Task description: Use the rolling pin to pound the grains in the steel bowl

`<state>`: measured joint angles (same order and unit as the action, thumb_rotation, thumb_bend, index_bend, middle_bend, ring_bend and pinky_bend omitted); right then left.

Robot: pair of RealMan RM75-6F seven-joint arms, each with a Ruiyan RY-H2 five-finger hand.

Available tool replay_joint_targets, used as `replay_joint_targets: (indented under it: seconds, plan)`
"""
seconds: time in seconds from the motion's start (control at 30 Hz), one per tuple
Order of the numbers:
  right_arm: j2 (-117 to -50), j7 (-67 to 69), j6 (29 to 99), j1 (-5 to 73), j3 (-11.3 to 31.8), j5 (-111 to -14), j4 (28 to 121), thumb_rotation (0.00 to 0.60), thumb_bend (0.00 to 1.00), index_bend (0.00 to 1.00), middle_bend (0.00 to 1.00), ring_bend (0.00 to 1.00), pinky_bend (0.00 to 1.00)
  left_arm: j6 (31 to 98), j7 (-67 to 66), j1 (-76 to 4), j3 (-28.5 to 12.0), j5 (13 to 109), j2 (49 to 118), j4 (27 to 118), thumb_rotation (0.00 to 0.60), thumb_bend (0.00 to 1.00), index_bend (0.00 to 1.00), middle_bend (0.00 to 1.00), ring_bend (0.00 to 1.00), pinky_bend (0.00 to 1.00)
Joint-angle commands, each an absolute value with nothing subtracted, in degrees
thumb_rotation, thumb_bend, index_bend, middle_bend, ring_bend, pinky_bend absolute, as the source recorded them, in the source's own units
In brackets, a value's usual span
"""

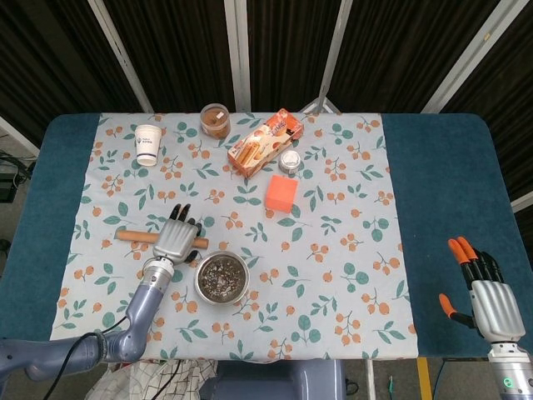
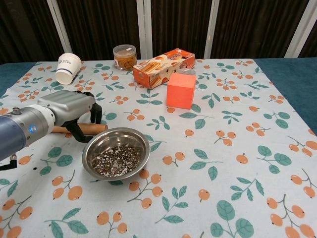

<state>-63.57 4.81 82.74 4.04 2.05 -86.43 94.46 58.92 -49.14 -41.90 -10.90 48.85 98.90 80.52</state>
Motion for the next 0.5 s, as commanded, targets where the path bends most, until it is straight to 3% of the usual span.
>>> replay_joint_targets:
  seconds: [0.03,0.27,0.5]
  plan:
    - [-63.57,4.68,82.65,4.06,2.04,-86.36,94.45,0.600,0.37,0.00,0.00,0.00,0.00,59.01,-48.96,-42.15,-10.64,49.03,99.11,80.32,0.600,0.45,0.43,0.35,0.00,0.00]
    - [-63.69,4.24,82.62,4.05,2.02,-86.31,94.48,0.600,0.37,0.00,0.00,0.00,0.00,59.97,-46.91,-42.11,-9.68,51.18,99.49,80.10,0.600,0.60,0.54,0.52,0.05,0.00]
    - [-63.69,4.05,82.57,4.03,2.06,-86.12,94.57,0.600,0.37,0.00,0.00,0.00,0.00,61.95,-42.86,-41.71,-9.03,56.49,99.00,80.50,0.600,0.69,0.59,0.58,0.09,0.00]
